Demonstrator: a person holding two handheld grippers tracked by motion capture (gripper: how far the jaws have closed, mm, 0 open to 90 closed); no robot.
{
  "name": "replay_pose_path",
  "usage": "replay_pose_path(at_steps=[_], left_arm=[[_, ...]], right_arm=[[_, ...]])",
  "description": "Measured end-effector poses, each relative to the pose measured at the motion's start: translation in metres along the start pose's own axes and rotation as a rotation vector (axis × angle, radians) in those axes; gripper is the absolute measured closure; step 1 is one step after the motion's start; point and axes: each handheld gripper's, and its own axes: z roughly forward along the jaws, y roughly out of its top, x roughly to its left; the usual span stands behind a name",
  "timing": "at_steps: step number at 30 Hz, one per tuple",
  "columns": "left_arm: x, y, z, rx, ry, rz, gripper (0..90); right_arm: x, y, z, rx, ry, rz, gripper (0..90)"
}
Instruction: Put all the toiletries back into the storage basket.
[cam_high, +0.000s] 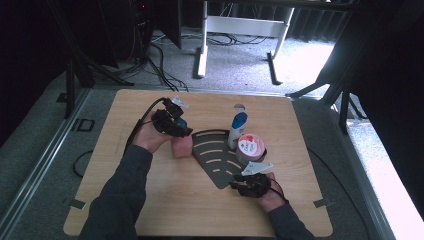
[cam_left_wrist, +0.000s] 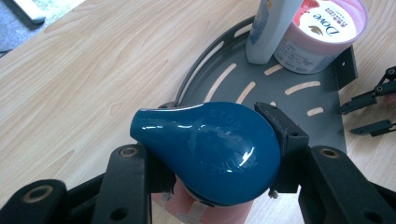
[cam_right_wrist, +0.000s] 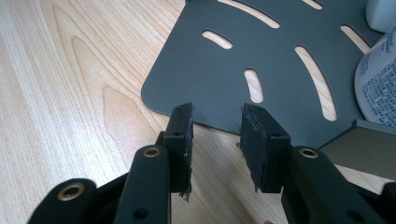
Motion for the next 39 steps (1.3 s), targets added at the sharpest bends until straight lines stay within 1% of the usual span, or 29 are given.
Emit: replay_pose_path(at_steps=[15,20,23,26,30,36,39], left_arm=[[-0.009,0.015,0.006,-0.003,-0.029,0.023,53.0],[-0.012,0.019,0.01,-0.009,-0.024,0.02,53.0],[-0.013,0.022,0.012,-0.008,-0.028,0.018,53.0],[-0.014,0.024,0.015,-0.005,-0.029,0.025,53.0],[-0.017,0.027,0.018,-0.011,-0.032,0.02,53.0],[-0.02,0.031,0.022,-0.011,-0.039,0.026,53.0],[-0.021,0.032,0.025,-0.011,-0.035,0.027,53.0]], right_arm=[[0.0,0.0,0.0,0.001,0.0,0.001,64.2],[0.0,0.0,0.0,0.001,0.001,0.0,64.3],[0.0,0.0,0.0,0.0,0.001,0.0,64.2],[0.0,0.0,0.0,0.0,0.001,0.001,64.3],[0.0,0.0,0.0,0.0,0.001,0.0,64.2],[0.0,0.0,0.0,0.0,0.001,0.001,64.3],[0.0,0.0,0.0,0.0,0.001,0.0,64.2]])
